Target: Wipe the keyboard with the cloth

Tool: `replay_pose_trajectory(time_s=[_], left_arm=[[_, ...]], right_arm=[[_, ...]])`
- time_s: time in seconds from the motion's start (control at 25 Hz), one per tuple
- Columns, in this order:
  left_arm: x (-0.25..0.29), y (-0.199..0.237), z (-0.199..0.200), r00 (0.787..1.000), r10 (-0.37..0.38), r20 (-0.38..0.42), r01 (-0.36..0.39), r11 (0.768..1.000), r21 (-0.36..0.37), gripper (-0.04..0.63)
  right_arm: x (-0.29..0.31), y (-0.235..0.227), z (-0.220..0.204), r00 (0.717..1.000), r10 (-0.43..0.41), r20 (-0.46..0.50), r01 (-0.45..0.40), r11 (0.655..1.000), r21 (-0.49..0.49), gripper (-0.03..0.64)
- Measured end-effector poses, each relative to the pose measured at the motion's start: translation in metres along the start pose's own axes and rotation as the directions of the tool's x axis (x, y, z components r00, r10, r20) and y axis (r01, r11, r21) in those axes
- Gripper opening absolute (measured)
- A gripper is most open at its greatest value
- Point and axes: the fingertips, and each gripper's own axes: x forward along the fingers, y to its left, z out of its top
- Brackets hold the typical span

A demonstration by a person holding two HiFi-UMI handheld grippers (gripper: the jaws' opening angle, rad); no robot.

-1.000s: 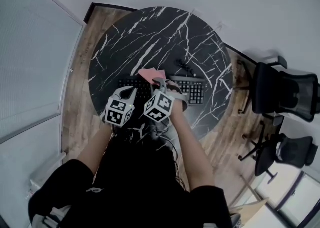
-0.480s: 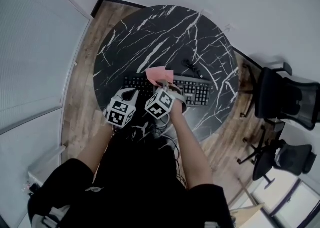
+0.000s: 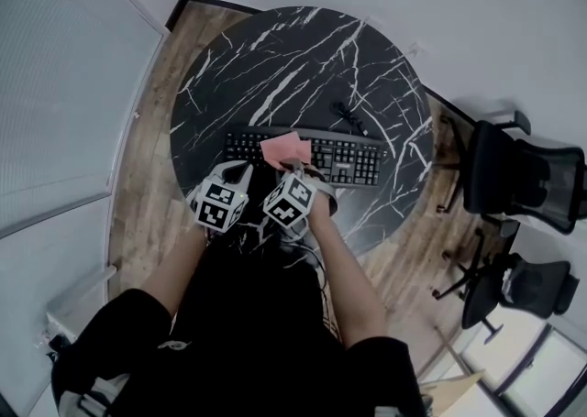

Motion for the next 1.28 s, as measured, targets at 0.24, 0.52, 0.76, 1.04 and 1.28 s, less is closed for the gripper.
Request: replay_pose_trajectory(time_s=[0.24, 0.52, 0.76, 1.04, 1.28], left_arm=[[-0.003, -0.013, -0.011, 1.000, -0.007, -0.004, 0.007, 1.000, -0.001, -0.002], [-0.002, -0.023, -0.027, 1.000, -0.010, -0.026, 0.009, 1.000, -0.015, -0.002], [-0.003, -0.028, -0.031, 0.999, -0.004, -0.034, 0.004, 1.000, -0.006, -0.002], [-0.002, -0.038, -0.016, 1.000, -0.010, -0.012, 0.010, 1.000, -0.008, -0.002], [0.006, -0.060, 0.024, 0.999, -0.035, 0.038, 0.035, 0.999, 0.017, -0.002]], right_arm=[[-0.004, 0.019, -0.009, 1.000, 0.008, 0.003, -0.008, 1.000, 0.013, 0.014], [-0.007, 0.035, -0.022, 0.999, 0.034, 0.013, -0.034, 0.998, 0.047, 0.014], [-0.006, 0.038, -0.026, 0.999, 0.042, 0.019, -0.043, 0.996, 0.072, 0.014], [-0.037, 0.017, -0.008, 0.978, 0.032, 0.206, -0.104, 0.932, 0.347, 0.012], [-0.092, -0.047, -0.012, 0.953, -0.123, 0.277, -0.011, 0.900, 0.436, 0.012]])
